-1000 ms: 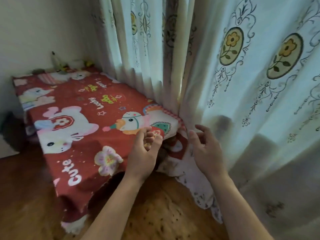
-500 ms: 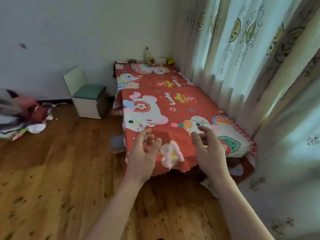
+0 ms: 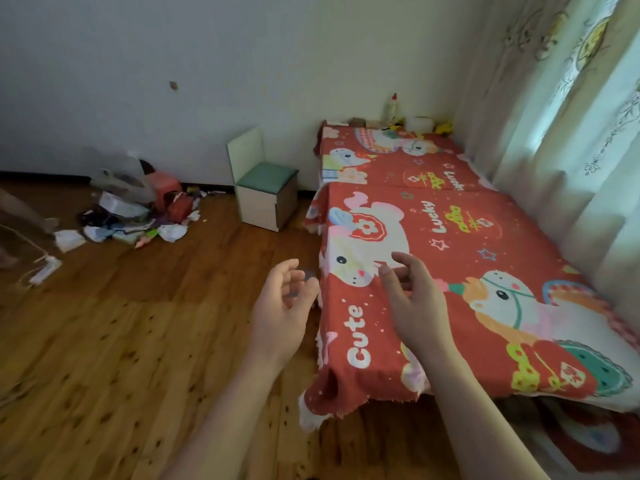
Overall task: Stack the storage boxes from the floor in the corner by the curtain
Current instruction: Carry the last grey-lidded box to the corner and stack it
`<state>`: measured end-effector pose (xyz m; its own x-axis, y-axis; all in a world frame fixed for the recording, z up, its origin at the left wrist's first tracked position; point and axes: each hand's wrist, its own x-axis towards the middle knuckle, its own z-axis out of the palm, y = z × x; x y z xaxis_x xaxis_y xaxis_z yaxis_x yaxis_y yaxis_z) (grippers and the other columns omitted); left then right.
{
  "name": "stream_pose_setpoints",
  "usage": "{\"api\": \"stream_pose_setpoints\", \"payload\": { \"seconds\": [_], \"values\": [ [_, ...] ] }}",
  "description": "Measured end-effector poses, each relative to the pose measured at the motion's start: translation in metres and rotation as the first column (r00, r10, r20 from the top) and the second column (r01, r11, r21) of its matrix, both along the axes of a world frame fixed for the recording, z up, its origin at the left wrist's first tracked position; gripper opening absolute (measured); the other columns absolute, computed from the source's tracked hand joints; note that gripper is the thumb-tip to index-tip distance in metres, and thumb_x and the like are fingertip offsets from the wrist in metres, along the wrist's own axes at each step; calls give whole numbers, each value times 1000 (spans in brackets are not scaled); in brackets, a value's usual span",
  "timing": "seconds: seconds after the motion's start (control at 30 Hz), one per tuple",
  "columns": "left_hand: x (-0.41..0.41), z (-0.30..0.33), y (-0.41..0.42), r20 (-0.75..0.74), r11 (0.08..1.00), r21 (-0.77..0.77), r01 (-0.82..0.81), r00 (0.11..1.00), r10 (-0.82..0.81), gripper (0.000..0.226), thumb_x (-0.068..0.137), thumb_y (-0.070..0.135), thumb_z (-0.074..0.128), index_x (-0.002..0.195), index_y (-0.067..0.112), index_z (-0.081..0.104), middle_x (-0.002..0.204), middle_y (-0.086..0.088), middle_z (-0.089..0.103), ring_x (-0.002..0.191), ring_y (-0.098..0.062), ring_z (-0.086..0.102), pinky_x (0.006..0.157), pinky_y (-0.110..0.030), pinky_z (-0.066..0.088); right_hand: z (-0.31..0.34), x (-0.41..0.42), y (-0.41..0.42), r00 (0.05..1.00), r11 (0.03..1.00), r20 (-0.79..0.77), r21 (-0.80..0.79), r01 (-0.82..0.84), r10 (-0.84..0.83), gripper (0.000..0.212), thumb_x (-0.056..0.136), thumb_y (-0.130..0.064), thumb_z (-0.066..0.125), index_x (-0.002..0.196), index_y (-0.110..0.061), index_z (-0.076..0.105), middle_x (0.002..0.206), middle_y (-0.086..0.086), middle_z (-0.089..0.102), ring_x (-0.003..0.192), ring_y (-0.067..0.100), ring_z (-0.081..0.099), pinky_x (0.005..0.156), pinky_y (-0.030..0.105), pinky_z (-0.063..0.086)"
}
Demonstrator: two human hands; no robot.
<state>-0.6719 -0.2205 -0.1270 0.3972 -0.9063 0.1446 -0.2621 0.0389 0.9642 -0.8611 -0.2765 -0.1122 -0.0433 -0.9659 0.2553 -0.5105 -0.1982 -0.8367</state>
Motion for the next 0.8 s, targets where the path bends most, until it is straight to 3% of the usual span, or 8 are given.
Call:
{"api": "stream_pose_setpoints", "payload": {
  "seconds": [0.23,0.4,0.6,0.8],
  "values": [
    [31,-7,-80,16,997,51,-51,999,51,42,88,58,56,126,44,47,115,25,58,104,11,53,71,2,41,-1,34,-89,999,998,23,33,-49,48,36,97,-41,56,130,-26,55,85,-17,62,82,-10,57,57,8,43],
    [54,-7,-118,16,996,47,-73,997,73,44,84,65,53,124,49,47,114,27,58,104,12,53,73,-1,42,-1,57,-134,997,996,5,43,-82,82,37,98,-44,54,132,-28,53,89,-17,60,82,-3,59,63,19,44],
    [92,-12,-140,-2,992,48,-113,994,113,41,86,59,55,125,46,49,114,23,60,105,10,54,74,-1,42,-5,94,-165,995,994,-10,53,-99,100,36,97,-44,54,131,-29,54,90,-16,62,81,0,60,59,13,40],
    [138,-25,-170,-9,990,96,-101,995,102,37,91,52,57,125,45,48,118,21,59,106,6,55,74,-4,42,-21,140,-193,992,987,-21,102,-121,124,33,97,-45,54,127,-33,52,94,-13,63,86,9,64,68,26,55]
  ]
}}
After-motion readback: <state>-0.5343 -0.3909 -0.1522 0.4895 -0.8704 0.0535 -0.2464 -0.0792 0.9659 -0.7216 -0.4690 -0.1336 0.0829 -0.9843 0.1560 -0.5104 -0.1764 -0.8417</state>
